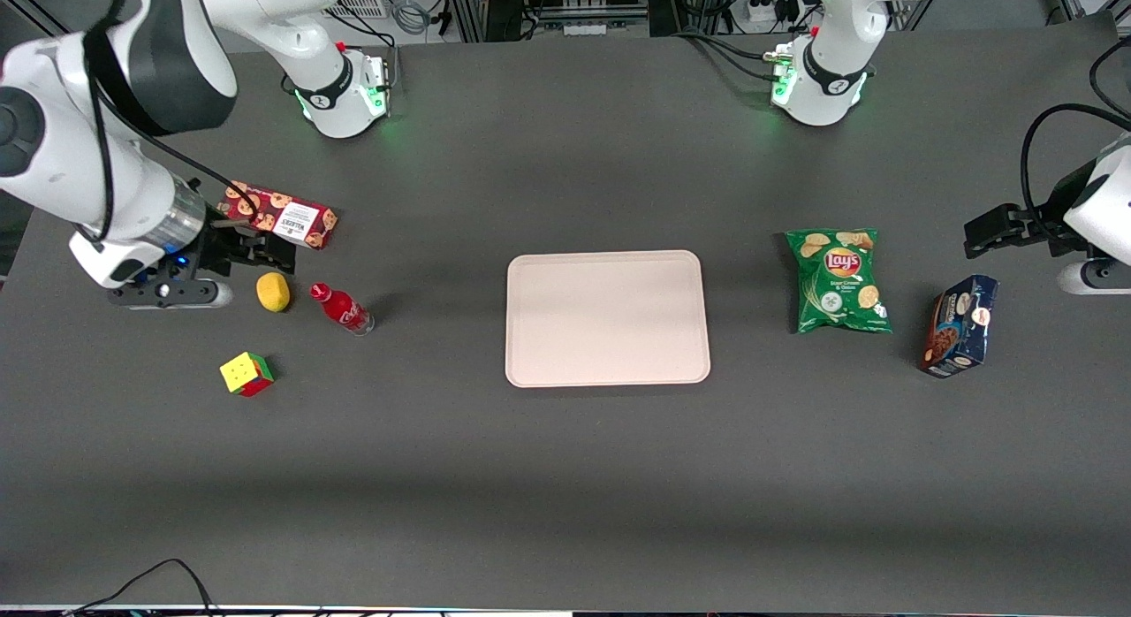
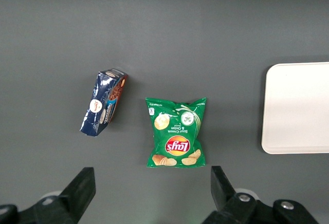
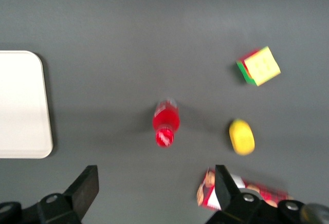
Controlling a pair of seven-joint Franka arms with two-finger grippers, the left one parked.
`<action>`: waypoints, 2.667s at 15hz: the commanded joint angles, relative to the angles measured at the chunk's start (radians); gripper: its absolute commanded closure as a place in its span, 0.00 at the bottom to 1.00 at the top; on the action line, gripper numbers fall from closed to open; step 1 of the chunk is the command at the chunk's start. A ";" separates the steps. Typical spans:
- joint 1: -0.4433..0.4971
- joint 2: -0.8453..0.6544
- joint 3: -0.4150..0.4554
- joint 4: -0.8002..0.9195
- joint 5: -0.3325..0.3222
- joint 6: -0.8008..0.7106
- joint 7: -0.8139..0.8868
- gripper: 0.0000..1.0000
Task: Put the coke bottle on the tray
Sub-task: 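Move the open right gripper over the red Coca-Cola bottle, then lower the right gripper around the bottle's neck and close it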
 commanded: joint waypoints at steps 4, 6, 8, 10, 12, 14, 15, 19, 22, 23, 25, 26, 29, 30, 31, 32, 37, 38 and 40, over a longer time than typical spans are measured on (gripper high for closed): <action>0.006 0.028 -0.011 -0.205 0.018 0.280 -0.136 0.00; 0.006 0.025 -0.010 -0.260 0.018 0.345 -0.136 0.00; 0.006 0.020 -0.010 -0.314 0.018 0.402 -0.136 0.00; 0.006 0.017 -0.010 -0.349 0.016 0.448 -0.136 0.00; 0.006 0.020 -0.008 -0.363 0.015 0.469 -0.135 0.00; 0.005 0.025 -0.008 -0.387 0.015 0.492 -0.136 0.00; 0.003 0.025 -0.008 -0.400 0.015 0.503 -0.136 0.00; 0.003 0.037 -0.005 -0.426 0.015 0.503 -0.135 0.00; 0.002 0.045 -0.005 -0.429 0.004 0.506 -0.136 0.00; 0.002 0.049 -0.005 -0.432 0.004 0.518 -0.136 0.00; 0.002 0.060 -0.005 -0.444 0.004 0.537 -0.138 0.00; 0.002 0.066 -0.004 -0.444 0.004 0.537 -0.138 0.00; 0.002 0.081 -0.005 -0.446 0.004 0.537 -0.139 0.00; 0.002 0.084 -0.004 -0.446 0.004 0.538 -0.139 0.00; 0.002 0.084 -0.005 -0.446 0.004 0.538 -0.141 0.00; 0.002 0.088 -0.005 -0.446 0.003 0.538 -0.141 0.00; 0.002 0.103 -0.004 -0.443 0.003 0.549 -0.141 0.00; 0.003 0.104 -0.004 -0.443 0.003 0.554 -0.141 0.04; 0.003 0.107 -0.004 -0.443 0.003 0.555 -0.141 0.13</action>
